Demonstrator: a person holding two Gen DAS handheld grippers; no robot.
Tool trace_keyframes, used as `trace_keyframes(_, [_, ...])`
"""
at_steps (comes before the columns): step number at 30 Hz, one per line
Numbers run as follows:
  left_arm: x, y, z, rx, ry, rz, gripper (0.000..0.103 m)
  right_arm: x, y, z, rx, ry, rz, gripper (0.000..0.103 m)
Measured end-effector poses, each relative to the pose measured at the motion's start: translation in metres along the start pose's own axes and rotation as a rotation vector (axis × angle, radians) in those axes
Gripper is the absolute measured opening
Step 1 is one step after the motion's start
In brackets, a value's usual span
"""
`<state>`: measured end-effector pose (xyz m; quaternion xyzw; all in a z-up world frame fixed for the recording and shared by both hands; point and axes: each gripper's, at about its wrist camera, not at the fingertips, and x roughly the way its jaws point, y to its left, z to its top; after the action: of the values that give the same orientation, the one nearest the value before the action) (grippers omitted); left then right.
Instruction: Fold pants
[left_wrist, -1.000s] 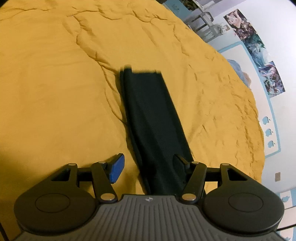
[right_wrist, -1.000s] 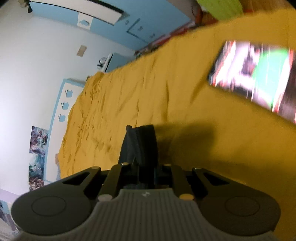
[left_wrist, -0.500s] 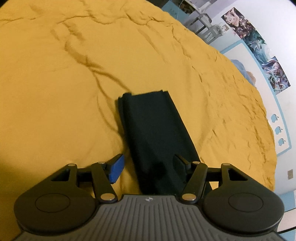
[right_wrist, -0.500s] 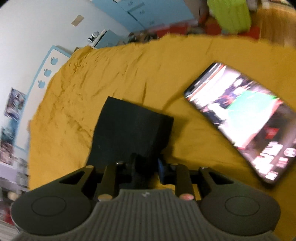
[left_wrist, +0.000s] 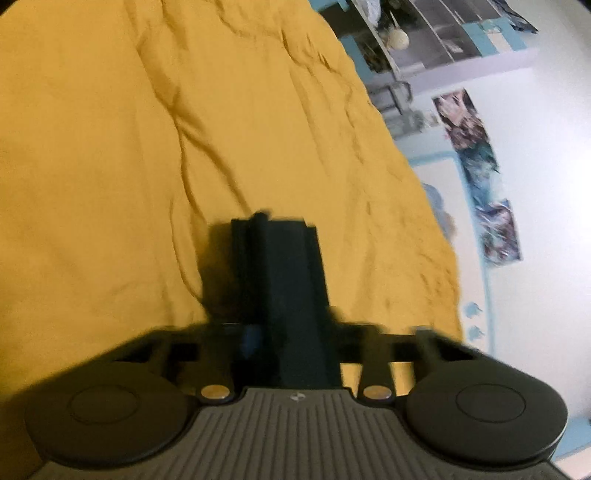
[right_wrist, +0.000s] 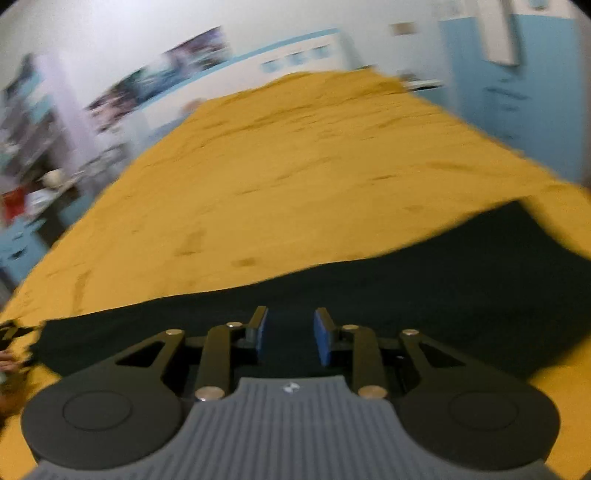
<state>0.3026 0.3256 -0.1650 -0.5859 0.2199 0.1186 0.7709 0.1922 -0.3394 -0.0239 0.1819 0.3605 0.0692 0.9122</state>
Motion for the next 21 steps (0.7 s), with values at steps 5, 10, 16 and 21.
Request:
trace_keyframes(5, [0.003,-0.001,-0.002,0.033,0.014,-0.006,0.005,0.037,0.066,-0.011,-0.039,0.058,0.151,0.027])
trace_keyframes(10, [-0.005,-0.003,-0.004,0.039,0.000,-0.008,0.004,0.076,0.111,-0.024,-0.045,0.136,0.214,0.029])
trace_keyframes(16, [-0.028,-0.064,-0.021,0.355,-0.011,-0.066,0.004,0.127,0.172,-0.047,-0.337,0.125,0.196,0.029])
trace_keyframes(21, [-0.037,-0.107,-0.051,0.624,0.015,-0.051,0.004,0.159,0.194,-0.076,-0.505,0.207,0.132,0.029])
